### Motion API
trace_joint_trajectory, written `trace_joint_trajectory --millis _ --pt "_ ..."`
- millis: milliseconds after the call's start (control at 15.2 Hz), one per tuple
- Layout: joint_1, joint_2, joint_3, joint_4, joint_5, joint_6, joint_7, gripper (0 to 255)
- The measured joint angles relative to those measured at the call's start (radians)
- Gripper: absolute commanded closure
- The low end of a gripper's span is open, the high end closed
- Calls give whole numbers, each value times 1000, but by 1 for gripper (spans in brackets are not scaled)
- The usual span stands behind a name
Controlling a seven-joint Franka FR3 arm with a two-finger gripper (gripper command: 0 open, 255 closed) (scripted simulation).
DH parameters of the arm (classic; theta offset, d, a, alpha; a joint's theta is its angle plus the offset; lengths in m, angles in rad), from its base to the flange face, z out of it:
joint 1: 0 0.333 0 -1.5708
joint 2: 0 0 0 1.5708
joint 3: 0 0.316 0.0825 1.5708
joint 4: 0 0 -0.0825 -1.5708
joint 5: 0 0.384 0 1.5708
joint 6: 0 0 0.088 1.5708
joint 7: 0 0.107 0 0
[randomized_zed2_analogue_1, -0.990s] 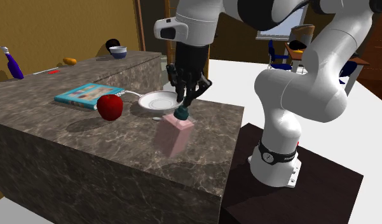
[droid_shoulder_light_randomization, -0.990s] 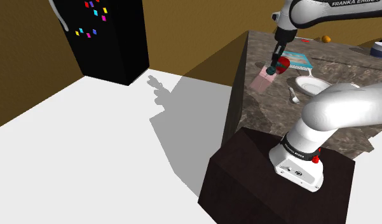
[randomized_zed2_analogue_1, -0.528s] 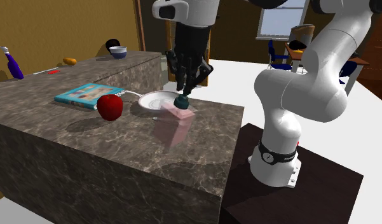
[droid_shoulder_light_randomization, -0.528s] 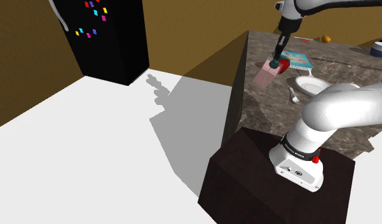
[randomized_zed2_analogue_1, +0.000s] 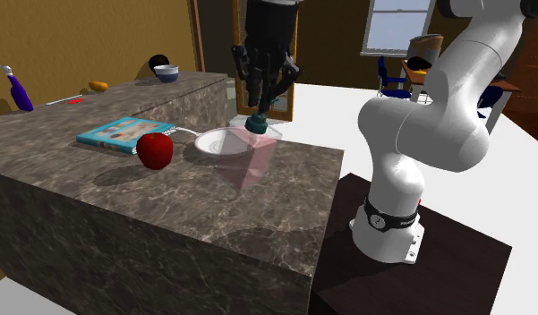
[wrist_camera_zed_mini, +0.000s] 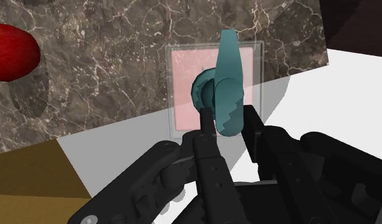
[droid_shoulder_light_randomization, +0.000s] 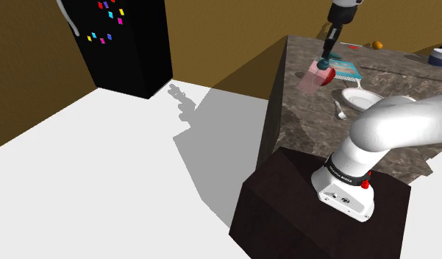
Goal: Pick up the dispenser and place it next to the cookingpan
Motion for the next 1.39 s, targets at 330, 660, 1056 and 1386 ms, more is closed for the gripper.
trace_joint_trajectory --millis 330,660,1056,1386 --pt "2 17 7 77 9 -58 -16 255" --pt "5 37 18 157 19 -116 -29 255" --pt "8 66 26 252 28 -180 -45 255" --pt "-2 155 -60 326 -9 -140 -125 255"
